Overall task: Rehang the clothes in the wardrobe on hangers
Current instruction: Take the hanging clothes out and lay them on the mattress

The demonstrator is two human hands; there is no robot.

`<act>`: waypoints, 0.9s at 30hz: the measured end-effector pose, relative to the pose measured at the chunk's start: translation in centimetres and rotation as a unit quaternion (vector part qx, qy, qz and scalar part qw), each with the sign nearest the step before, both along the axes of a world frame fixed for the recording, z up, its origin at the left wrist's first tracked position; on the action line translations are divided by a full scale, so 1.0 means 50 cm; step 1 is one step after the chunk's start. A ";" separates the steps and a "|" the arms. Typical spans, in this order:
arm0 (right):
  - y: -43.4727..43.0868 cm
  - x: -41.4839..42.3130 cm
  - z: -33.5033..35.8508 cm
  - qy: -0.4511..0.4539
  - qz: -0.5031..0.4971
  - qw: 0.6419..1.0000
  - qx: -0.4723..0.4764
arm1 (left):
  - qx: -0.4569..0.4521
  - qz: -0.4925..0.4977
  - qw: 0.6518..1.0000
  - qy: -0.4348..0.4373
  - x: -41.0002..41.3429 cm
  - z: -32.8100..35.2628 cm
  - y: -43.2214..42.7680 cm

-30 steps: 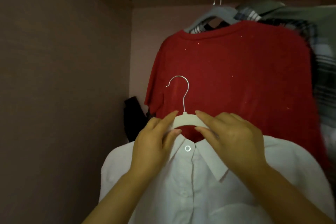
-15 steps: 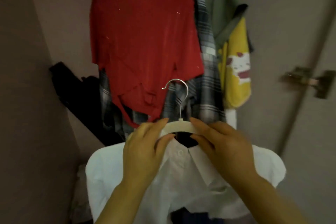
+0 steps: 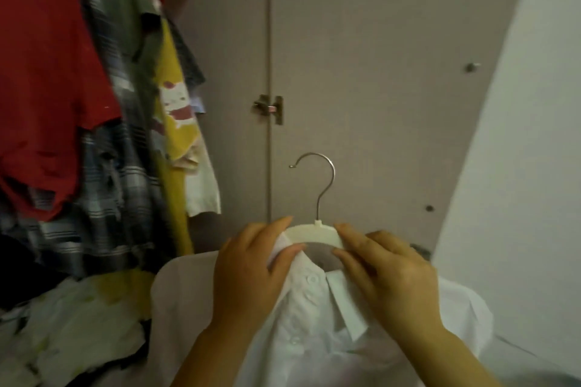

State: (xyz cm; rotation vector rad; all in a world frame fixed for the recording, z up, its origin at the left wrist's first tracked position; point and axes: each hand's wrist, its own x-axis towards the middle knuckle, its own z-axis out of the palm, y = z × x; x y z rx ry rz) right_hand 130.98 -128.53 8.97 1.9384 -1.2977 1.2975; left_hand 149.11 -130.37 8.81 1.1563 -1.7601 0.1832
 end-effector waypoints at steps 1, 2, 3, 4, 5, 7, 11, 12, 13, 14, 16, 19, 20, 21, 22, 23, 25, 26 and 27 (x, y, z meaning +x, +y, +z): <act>0.035 -0.038 -0.005 -0.007 -0.017 1.000 0.005 | 0.002 -0.019 1.000 0.000 -0.039 -0.004 0.019; 0.074 -0.077 -0.009 -0.016 -0.036 0.999 0.013 | 0.005 -0.040 0.999 -0.001 -0.081 -0.008 0.041; 0.115 -0.115 -0.013 -0.023 -0.054 0.998 0.021 | 0.012 -0.062 0.998 -0.001 -0.124 -0.013 0.066; 0.157 -0.151 -0.017 -0.027 -0.074 0.996 0.030 | 0.023 -0.085 0.996 0.002 -0.166 -0.018 0.093; 0.202 -0.189 -0.021 -0.027 -0.096 0.994 0.038 | 0.039 -0.113 0.993 0.011 -0.209 -0.024 0.123; 0.295 -0.259 -0.030 -0.022 -0.144 0.988 0.053 | 0.067 -0.173 0.982 0.034 -0.290 -0.036 0.185; 0.478 -0.371 -0.047 -0.030 -0.230 0.970 0.076 | 0.067 -0.275 0.959 0.013 -0.438 -0.054 0.302; 0.530 -0.396 -0.049 -0.035 -0.261 0.961 0.079 | 0.067 -0.306 0.950 0.011 -0.478 -0.056 0.335; 0.580 -0.419 -0.050 -0.041 -0.295 0.951 0.078 | 0.065 -0.336 0.939 0.009 -0.515 -0.059 0.366; 0.630 -0.439 -0.051 -0.043 -0.328 0.941 0.075 | 0.066 -0.367 0.928 0.008 -0.551 -0.061 0.398; 0.728 -0.469 -0.050 -0.047 -0.391 0.916 0.071 | 0.063 -0.437 0.897 0.011 -0.621 -0.063 0.466; 0.871 -0.484 -0.049 -0.054 -0.492 0.867 0.062 | 0.051 -0.539 0.841 0.014 -0.708 -0.064 0.571; 0.917 -0.484 -0.049 -0.058 -0.522 0.849 0.060 | 0.051 -0.569 0.821 0.015 -0.732 -0.065 0.608; 0.962 -0.481 -0.051 -0.062 -0.550 0.830 0.061 | 0.048 -0.596 0.801 0.017 -0.754 -0.067 0.645; 1.007 -0.477 -0.054 -0.066 -0.576 0.812 0.063 | 0.040 -0.622 0.781 0.017 -0.774 -0.071 0.684; 1.051 -0.471 -0.058 -0.070 -0.599 0.795 0.067 | 0.031 -0.646 0.762 0.017 -0.792 -0.076 0.724; 1.136 -0.458 -0.064 -0.072 -0.642 0.760 0.072 | 0.018 -0.692 0.722 0.018 -0.823 -0.084 0.803; 1.178 -0.449 -0.068 -0.071 -0.664 0.741 0.073 | 0.020 -0.715 0.698 0.020 -0.834 -0.086 0.844; 1.219 -0.440 -0.070 -0.072 -0.685 0.722 0.070 | 0.025 -0.737 0.675 0.024 -0.843 -0.090 0.886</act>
